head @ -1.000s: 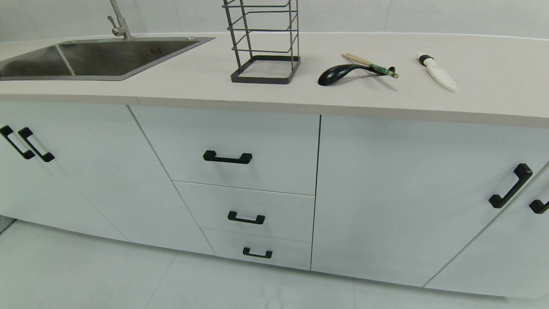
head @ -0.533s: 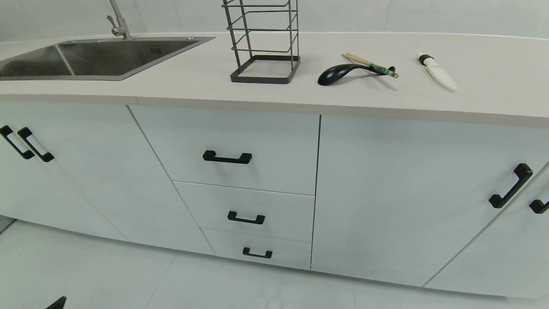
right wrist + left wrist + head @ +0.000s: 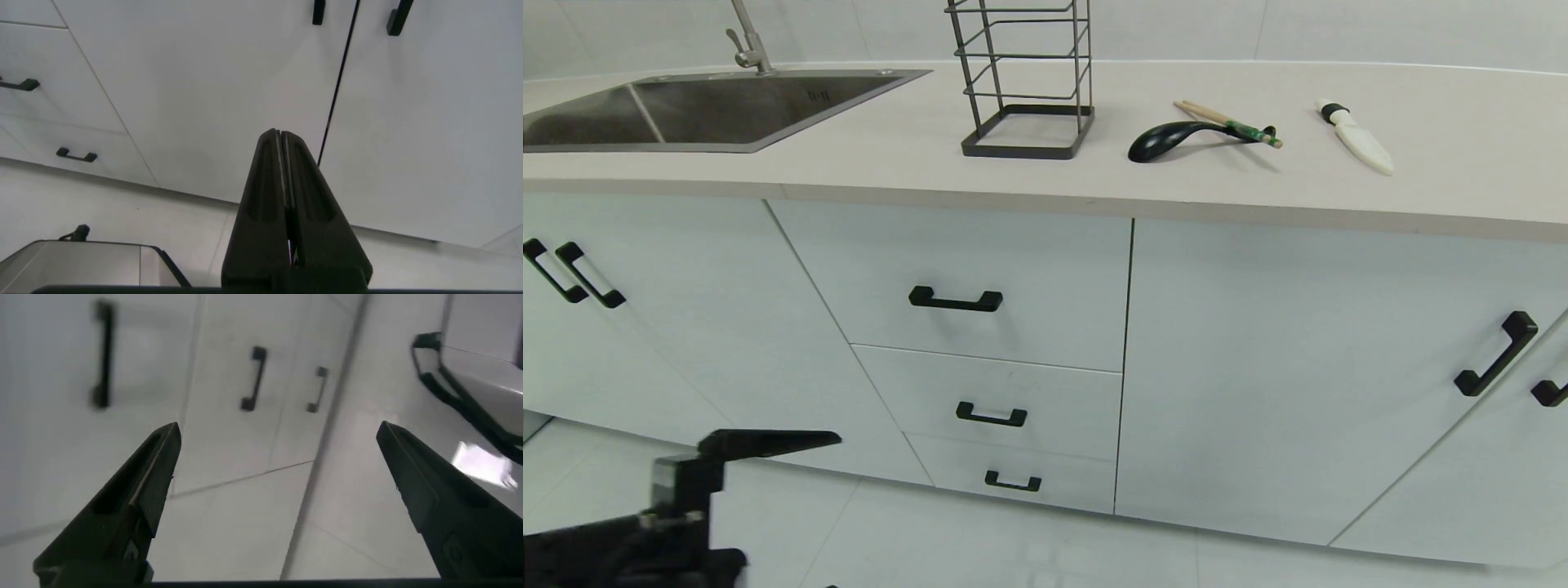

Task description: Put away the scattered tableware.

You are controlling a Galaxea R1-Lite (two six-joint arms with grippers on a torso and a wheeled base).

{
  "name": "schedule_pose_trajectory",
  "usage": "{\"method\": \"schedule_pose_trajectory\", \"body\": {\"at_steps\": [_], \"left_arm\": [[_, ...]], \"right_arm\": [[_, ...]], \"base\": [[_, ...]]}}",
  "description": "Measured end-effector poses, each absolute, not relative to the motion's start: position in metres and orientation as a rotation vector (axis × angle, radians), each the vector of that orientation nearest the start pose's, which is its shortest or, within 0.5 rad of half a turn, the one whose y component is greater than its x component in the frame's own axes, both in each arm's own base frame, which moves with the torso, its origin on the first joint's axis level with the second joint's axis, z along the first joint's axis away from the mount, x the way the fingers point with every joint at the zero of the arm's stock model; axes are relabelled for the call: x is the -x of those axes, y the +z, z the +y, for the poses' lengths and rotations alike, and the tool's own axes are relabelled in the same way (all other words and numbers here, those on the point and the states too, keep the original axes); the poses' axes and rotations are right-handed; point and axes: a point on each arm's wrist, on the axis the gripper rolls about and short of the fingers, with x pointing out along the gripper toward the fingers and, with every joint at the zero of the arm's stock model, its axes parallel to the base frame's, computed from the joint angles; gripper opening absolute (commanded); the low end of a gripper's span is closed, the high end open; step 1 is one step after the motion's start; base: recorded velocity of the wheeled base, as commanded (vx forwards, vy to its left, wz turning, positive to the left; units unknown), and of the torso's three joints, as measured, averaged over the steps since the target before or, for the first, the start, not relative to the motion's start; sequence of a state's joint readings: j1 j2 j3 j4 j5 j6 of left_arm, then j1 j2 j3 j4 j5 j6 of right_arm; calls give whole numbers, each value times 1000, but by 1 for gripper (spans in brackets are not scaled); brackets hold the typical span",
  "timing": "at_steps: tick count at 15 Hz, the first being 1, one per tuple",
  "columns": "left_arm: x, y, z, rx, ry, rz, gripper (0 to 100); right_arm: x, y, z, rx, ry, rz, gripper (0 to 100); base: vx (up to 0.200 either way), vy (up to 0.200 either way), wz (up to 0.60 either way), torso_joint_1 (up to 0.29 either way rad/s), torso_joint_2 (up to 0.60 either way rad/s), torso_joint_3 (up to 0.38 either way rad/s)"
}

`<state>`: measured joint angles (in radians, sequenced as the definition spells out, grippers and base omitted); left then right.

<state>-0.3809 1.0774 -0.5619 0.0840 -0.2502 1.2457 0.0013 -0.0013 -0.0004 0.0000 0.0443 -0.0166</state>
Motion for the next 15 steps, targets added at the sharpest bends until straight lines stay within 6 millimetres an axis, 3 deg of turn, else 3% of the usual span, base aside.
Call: {"method": "schedule_pose_trajectory", "body": {"at_steps": [6,15], "left_arm": [[-144,160,-74,-1228,-1035,272,100],[-215,93,-105,-1203,-1026,483,100]], "right_arm": [[23,76,1,17,45,-2,0],[23,75,1,17,46,-2,0]], "base": [[0,0,0,0,0,0],[0,0,0,0,0,0]]}}
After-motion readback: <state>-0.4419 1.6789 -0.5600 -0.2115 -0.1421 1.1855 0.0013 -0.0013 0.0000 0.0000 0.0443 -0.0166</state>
